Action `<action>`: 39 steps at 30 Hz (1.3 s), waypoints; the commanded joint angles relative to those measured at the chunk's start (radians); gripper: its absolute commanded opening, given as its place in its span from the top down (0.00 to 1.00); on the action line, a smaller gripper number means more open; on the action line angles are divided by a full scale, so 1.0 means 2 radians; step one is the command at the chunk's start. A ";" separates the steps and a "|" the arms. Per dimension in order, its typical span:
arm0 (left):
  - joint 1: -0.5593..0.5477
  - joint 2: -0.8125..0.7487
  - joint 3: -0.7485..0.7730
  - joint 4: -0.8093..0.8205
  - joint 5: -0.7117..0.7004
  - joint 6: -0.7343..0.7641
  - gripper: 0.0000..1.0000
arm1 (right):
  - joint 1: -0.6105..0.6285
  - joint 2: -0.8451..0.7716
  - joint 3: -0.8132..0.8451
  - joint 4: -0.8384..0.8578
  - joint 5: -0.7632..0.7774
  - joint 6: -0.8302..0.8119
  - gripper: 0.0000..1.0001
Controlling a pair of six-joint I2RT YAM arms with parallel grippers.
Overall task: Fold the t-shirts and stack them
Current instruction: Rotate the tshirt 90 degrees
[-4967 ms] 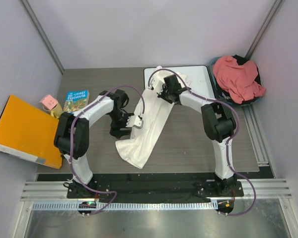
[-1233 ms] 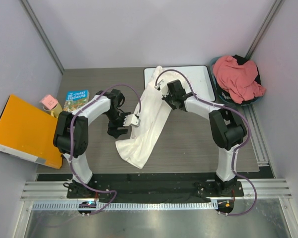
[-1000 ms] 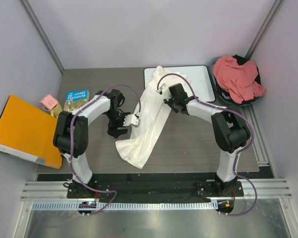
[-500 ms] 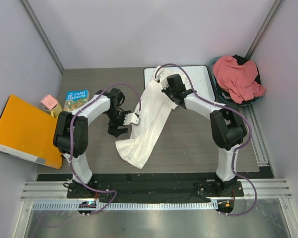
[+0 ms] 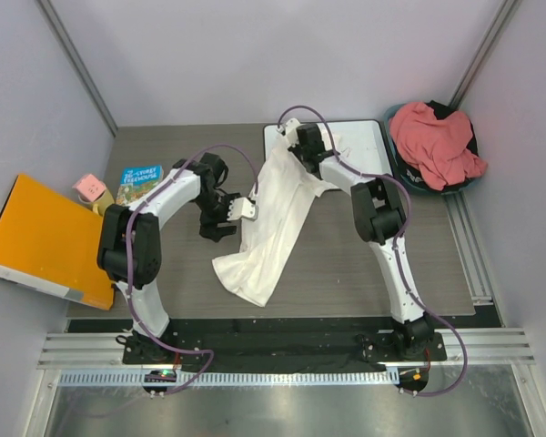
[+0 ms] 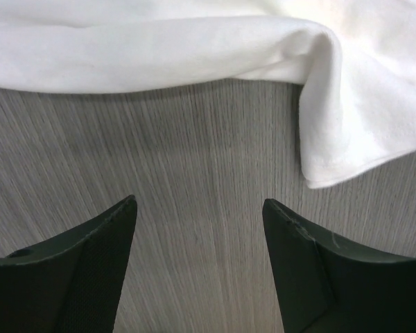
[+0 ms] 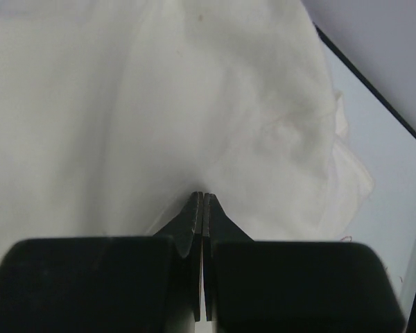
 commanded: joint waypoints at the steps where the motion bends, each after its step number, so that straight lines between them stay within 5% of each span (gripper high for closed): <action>1: 0.010 -0.027 -0.010 -0.008 -0.010 -0.004 0.26 | 0.000 0.039 0.074 -0.021 -0.042 -0.002 0.99; 8: 0.022 -0.047 -0.027 -0.005 -0.026 -0.022 0.26 | 0.001 0.130 0.194 -0.024 -0.114 -0.032 0.99; 13: 0.022 -0.056 -0.041 -0.002 -0.027 -0.022 0.27 | 0.011 0.152 0.201 0.003 -0.174 -0.121 0.99; 15: 0.022 -0.054 -0.040 -0.005 -0.024 -0.023 0.27 | 0.014 0.159 0.195 0.040 -0.165 -0.144 0.99; 19: 0.022 -0.058 -0.040 0.000 -0.014 -0.030 0.26 | 0.024 0.152 0.188 0.151 -0.030 -0.148 0.97; 21: 0.022 -0.063 -0.046 0.008 -0.006 -0.035 0.26 | 0.027 0.126 0.162 0.219 0.021 -0.137 0.85; 22: 0.022 -0.066 -0.049 0.015 -0.003 -0.037 0.24 | 0.028 0.087 0.121 0.237 0.055 -0.132 0.68; 25: 0.023 -0.085 -0.066 0.047 0.010 -0.035 0.19 | 0.027 -0.017 0.029 0.266 0.088 -0.092 0.44; 30: 0.025 -0.104 -0.071 0.071 0.039 -0.019 0.00 | 0.027 -0.170 -0.085 0.139 0.057 -0.018 0.29; 33: 0.025 -0.109 -0.070 0.058 0.074 0.001 0.00 | 0.028 -0.261 -0.160 0.001 -0.049 -0.021 0.40; 34: 0.025 -0.110 -0.070 0.054 0.083 0.004 0.00 | 0.030 -0.278 -0.198 -0.030 -0.077 -0.034 0.60; 37: 0.022 -0.120 -0.083 0.051 0.101 -0.002 0.00 | 0.037 -0.331 -0.262 -0.153 -0.163 -0.087 0.99; 39: 0.021 -0.135 -0.096 0.056 0.103 -0.023 0.00 | 0.043 -0.348 -0.279 -0.229 -0.201 -0.108 0.99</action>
